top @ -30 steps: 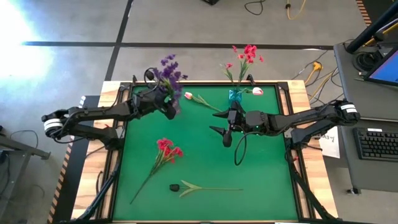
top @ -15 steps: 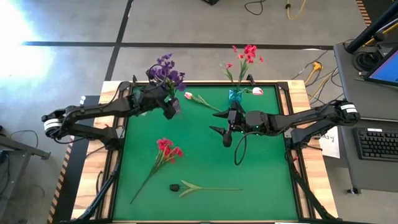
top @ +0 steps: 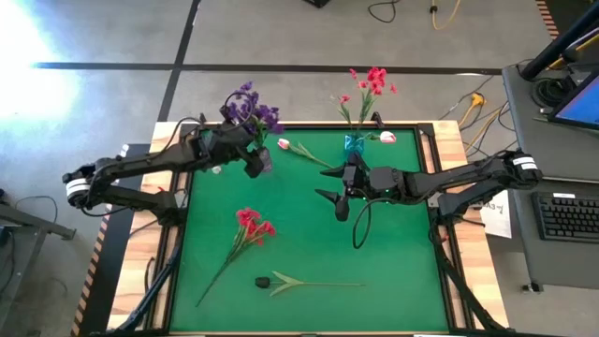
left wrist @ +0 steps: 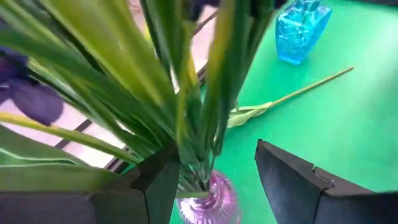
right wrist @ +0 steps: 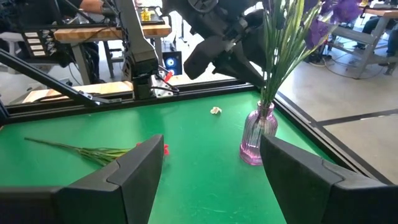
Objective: Sort flowers into vase by color
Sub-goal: Put the violet flowers into the violet vase, then put the pink flower into the blue vase
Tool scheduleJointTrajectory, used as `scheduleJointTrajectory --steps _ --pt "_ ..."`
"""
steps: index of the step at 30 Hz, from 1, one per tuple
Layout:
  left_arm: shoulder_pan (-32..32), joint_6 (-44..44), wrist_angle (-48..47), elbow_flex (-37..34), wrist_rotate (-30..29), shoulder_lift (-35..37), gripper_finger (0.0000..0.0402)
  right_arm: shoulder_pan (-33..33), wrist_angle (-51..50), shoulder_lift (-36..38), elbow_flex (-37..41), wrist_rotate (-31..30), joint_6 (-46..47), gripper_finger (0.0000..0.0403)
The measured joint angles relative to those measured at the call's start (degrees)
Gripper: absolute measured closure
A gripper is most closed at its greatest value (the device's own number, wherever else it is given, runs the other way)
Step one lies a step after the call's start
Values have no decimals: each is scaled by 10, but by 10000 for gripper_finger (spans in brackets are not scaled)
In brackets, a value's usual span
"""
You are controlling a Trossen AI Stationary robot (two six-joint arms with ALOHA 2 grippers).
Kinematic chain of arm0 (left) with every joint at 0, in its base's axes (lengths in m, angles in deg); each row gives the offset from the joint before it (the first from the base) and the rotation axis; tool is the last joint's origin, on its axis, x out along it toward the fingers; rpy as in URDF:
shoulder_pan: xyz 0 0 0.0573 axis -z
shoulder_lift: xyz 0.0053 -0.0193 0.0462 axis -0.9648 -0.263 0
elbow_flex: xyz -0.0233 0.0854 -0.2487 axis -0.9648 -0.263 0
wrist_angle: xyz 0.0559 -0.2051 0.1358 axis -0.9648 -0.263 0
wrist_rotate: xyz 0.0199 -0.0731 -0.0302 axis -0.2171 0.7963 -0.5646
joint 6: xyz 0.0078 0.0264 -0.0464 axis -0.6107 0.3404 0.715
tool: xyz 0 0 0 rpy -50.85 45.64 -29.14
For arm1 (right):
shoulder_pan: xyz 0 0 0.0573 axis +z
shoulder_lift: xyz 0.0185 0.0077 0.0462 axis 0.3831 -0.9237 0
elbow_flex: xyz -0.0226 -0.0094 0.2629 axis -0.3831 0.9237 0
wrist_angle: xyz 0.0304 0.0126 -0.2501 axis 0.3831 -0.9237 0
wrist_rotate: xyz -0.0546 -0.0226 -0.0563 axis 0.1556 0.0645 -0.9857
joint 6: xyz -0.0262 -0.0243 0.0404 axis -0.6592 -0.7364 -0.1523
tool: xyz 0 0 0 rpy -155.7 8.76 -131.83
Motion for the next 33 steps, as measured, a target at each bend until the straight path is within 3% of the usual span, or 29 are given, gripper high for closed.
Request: scheduleJointTrajectory --steps 9,19,27,33 --pt "0 20 -144 55 0 0 205 0 0 0 0 -14 -2 142" --pt "1 19 -160 58 20 18 205 -3 0 0 0 -15 0 142" --pt "2 52 -187 74 94 48 205 -6 -1 0 0 -28 0 142" --pt "5 68 -189 74 114 60 205 -9 -2 0 0 -28 0 142"
